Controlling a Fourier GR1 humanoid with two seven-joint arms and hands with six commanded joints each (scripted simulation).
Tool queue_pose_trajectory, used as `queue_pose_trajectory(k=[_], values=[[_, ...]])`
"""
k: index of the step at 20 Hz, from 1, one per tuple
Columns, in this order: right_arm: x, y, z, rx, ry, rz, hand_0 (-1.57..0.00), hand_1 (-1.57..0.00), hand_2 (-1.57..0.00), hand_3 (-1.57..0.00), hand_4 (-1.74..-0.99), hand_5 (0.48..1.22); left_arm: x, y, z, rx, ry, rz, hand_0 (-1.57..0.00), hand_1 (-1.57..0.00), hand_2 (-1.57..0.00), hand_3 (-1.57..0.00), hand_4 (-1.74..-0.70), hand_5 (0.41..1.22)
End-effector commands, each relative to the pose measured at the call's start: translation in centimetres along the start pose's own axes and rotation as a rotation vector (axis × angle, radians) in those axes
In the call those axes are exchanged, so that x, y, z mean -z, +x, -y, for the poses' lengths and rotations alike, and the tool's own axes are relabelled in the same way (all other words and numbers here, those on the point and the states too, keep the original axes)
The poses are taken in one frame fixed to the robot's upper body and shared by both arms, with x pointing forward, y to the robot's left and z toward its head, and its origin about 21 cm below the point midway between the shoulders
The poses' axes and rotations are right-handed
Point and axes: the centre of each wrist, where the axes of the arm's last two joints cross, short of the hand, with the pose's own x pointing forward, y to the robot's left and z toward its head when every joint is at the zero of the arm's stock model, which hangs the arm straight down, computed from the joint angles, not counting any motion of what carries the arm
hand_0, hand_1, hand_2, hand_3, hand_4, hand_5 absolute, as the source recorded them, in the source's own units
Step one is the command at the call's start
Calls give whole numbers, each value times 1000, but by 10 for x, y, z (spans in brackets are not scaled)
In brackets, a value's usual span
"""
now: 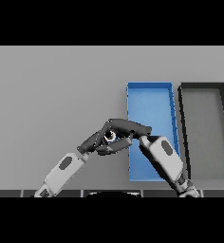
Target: Pick up the blue pipe and place it into the blue bin.
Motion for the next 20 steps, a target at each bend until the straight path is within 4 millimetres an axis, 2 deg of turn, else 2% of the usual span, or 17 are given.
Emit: queue_pose_trajectory(k=[1,4,7,8,10,12,13,15,17,20], values=[[1,-1,-1,-9,0,16,-1392,-1388,-1396,-1320,-1452,968,-2,-2,2,-24,3,20,-1363,-1344,-1254,-1312,-1686,1221],[0,4,1,-110,3,29,-1479,-1477,-1482,-1442,-1457,1092,-1,3,-3,-29,-3,2,-1464,-1455,-1372,-1438,-1713,1221],[2,5,-3,-93,-13,44,-1524,-1523,-1525,-1505,-1475,1155,-3,2,-4,-40,-1,24,-1516,-1512,-1388,-1503,-1727,1221],[1,5,-2,-73,-21,53,-1533,-1533,-1534,-1518,-1480,1168,-6,1,-6,-17,2,37,-1435,-1354,-1221,-1333,-1648,1221],[-1,3,-2,-49,-31,66,-1547,-1546,-1548,-1537,-1487,1187,-8,2,-12,84,-41,27,-925,-866,-781,-853,-1415,1221],[2,7,-2,-58,-24,33,-1556,-1555,-1556,-1549,-1490,1199,-7,2,-15,142,-97,5,-592,-554,-500,-546,-1216,1221],[1,7,-5,-60,-17,36,-1559,-1558,-1559,-1554,-1491,1204,-7,2,-12,161,-113,8,-473,-443,-399,-436,-1143,1187],[2,7,-6,-55,-5,47,-1563,-1563,-1563,-1560,-1493,1210,-10,0,-11,177,-110,22,-303,-283,-255,-279,-1041,1020],[0,6,-9,-56,-5,98,-1566,-1566,-1566,-1564,-1495,1214,-9,-3,-14,201,-99,-35,-193,-181,-163,-178,-968,849],[2,10,-7,-82,-21,94,-1568,-1568,-1568,-1567,-1496,1217,-10,-1,-14,205,-89,-56,-98,-92,-83,-91,-898,697]])
